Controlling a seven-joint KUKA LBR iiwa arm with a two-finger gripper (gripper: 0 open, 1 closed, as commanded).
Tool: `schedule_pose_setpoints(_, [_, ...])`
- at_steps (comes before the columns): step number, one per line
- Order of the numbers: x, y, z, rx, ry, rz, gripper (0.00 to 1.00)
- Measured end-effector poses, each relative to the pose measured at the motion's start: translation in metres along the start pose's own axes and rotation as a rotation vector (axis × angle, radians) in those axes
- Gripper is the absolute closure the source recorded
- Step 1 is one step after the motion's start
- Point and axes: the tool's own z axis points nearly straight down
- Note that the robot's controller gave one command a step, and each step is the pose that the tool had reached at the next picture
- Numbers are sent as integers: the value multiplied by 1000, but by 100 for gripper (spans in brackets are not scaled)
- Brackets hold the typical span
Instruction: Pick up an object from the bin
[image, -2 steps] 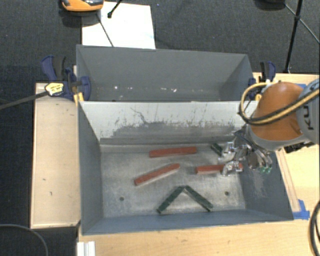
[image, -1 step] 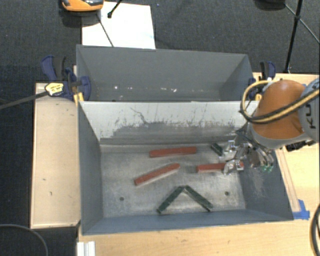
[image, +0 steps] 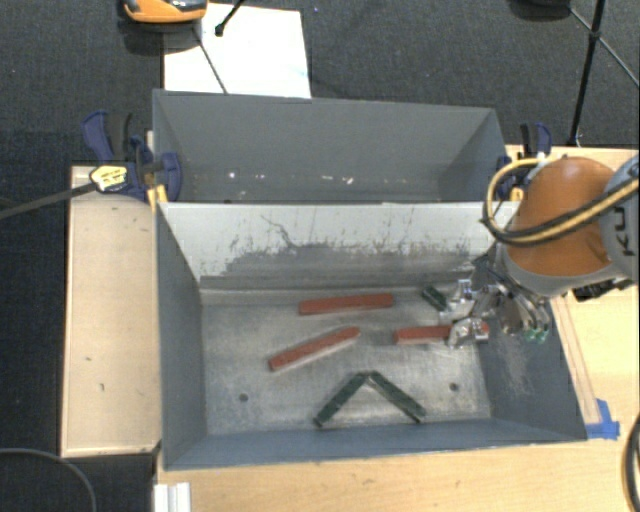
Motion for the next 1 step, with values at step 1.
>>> schedule_pose_setpoints(1, [0,0,-6,-1,3,-1,100])
